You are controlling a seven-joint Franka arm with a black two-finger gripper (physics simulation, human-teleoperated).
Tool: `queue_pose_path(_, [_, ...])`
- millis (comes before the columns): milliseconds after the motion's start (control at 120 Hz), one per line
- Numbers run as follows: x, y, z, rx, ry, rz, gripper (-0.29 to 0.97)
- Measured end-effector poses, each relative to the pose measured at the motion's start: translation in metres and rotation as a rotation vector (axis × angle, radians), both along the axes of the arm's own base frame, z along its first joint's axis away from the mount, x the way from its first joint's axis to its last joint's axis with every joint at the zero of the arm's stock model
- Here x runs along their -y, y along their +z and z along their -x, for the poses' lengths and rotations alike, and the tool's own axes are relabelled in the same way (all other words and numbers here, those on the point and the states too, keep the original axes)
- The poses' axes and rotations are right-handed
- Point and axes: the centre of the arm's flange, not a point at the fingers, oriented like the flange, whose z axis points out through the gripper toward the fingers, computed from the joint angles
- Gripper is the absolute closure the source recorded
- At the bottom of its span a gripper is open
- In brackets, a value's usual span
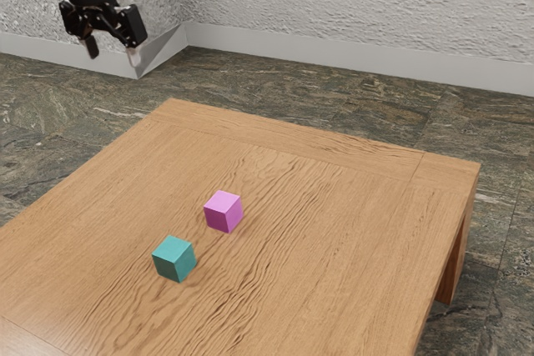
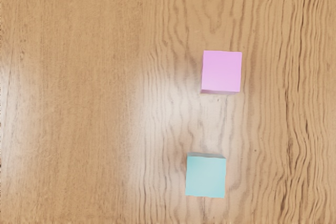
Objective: Pick up the blue block with one arm, and put the blue block on the pink block with one arm
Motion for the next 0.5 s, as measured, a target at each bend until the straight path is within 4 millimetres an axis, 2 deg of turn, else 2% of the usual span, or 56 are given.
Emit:
queue_pose_path(200, [0.010,0.001,-0.001,-0.005,-0.020,0.000,0.00])
queue_pose_path(217, [0.011,0.011,-0.001,0.012,-0.021,-0.002,0.00])
queue_pose_path(275, [0.014,0.086,0.006,0.144,-0.022,-0.012,0.00])
queue_pose_path(300, [0.016,0.102,0.010,0.169,-0.023,-0.013,0.00])
queue_pose_path(325, [0.017,0.110,0.011,0.176,-0.024,-0.013,0.00])
queue_pose_path(358, [0.020,0.112,0.010,0.168,-0.028,-0.012,0.00])
queue_pose_path(500, [0.037,0.093,-0.003,0.091,-0.059,-0.004,0.00])
